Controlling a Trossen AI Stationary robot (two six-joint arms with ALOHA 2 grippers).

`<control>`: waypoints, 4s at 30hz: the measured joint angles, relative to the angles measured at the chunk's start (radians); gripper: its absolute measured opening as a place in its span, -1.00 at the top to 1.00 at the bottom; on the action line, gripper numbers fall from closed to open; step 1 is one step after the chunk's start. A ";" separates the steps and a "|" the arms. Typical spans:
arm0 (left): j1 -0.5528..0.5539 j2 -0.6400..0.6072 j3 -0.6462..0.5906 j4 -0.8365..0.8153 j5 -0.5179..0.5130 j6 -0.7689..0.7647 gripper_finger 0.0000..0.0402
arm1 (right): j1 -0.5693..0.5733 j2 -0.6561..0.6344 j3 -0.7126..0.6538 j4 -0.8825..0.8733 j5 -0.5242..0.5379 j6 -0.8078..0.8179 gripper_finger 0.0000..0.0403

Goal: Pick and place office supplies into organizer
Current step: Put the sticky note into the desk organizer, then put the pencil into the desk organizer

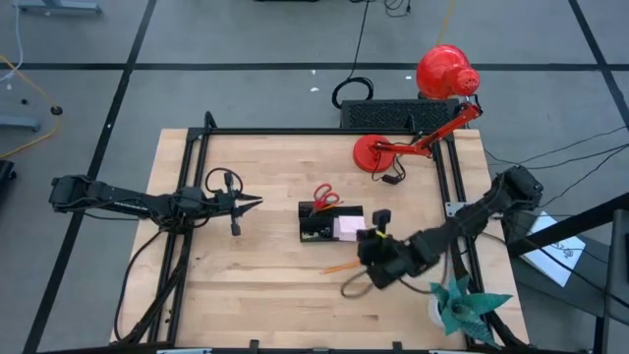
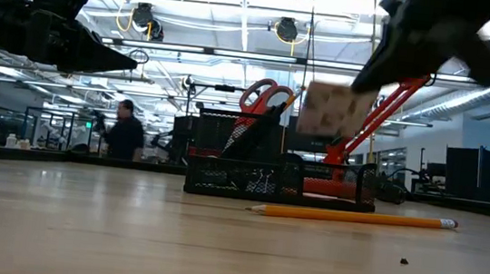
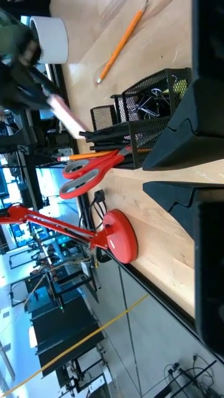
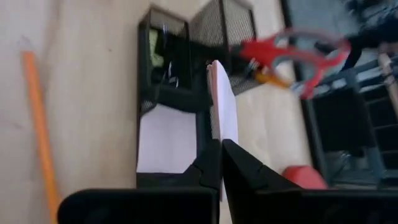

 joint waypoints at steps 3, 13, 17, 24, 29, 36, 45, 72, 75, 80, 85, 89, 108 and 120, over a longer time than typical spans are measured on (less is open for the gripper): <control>0.000 0.000 0.000 0.000 0.000 0.004 0.77 | -0.061 0.001 -0.075 0.140 -0.038 -0.059 1.00; 0.000 0.000 0.000 0.000 0.000 0.005 0.77 | -0.166 0.001 -0.191 0.325 -0.159 -0.154 1.00; 0.000 0.000 0.000 0.000 0.000 0.006 0.77 | -0.168 0.001 -0.202 0.329 -0.175 -0.154 1.00; 0.000 0.000 0.000 0.000 0.000 0.004 0.77 | -0.188 0.001 -0.211 0.335 -0.217 -0.128 1.00; 0.000 0.000 0.000 0.000 -0.001 0.004 0.77 | -0.209 0.001 -0.211 0.347 -0.266 -0.129 1.00; 0.000 0.000 0.000 0.000 -0.001 0.004 0.77 | -0.245 0.001 -0.211 0.347 -0.290 -0.138 1.00; 0.000 0.000 0.000 0.000 -0.001 0.008 0.77 | -0.289 0.001 -0.211 0.383 -0.521 -0.116 0.86; 0.000 0.000 0.000 -0.006 -0.010 0.016 0.77 | -0.170 -0.207 -0.210 0.521 -0.690 -0.168 0.89; 0.000 0.000 0.000 -0.007 -0.011 0.015 0.77 | -0.112 -0.206 -0.210 0.529 -0.680 -0.161 0.97; 0.000 0.000 0.000 -0.007 -0.011 0.001 0.77 | -0.043 -0.162 -0.212 0.568 -0.641 -0.197 0.92; 0.000 0.000 0.000 -0.007 -0.010 0.001 0.77 | -0.015 -0.165 -0.212 0.592 -0.602 -0.259 0.94; 0.000 0.000 0.000 -0.007 -0.010 0.011 0.77 | -0.006 -0.210 -0.222 0.656 -0.586 -0.291 0.99; 0.000 0.000 0.000 -0.004 -0.026 0.009 0.77 | -0.182 -0.808 -0.746 0.918 -0.610 -0.239 1.00; 0.000 0.000 0.000 0.009 -0.027 0.013 0.77 | -0.207 -0.988 -0.761 0.827 -0.660 -0.255 1.00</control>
